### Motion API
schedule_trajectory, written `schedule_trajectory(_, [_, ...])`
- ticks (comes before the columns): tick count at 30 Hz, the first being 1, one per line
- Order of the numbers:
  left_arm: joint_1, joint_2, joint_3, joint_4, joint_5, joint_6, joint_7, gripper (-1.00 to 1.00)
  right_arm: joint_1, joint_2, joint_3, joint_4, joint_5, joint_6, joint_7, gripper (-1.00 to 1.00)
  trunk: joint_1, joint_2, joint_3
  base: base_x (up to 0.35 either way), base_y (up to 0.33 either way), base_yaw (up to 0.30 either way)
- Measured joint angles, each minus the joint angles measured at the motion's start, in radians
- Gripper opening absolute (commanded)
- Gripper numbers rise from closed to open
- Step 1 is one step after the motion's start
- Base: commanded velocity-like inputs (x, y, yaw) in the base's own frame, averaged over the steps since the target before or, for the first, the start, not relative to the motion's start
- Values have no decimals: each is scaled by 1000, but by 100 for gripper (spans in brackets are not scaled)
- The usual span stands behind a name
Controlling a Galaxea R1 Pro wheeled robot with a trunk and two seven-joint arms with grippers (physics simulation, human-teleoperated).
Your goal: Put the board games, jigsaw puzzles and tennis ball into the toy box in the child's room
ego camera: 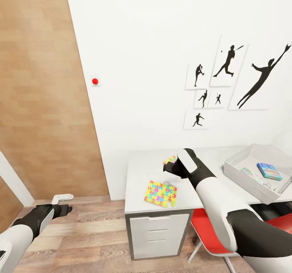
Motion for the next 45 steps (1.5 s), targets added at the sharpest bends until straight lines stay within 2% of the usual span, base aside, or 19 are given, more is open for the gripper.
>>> schedule_trajectory(45, [0,-10,1,0,1,-4,14,100,5,2,10,0,2,-79,12,100,0,0,-74,19,8,-9])
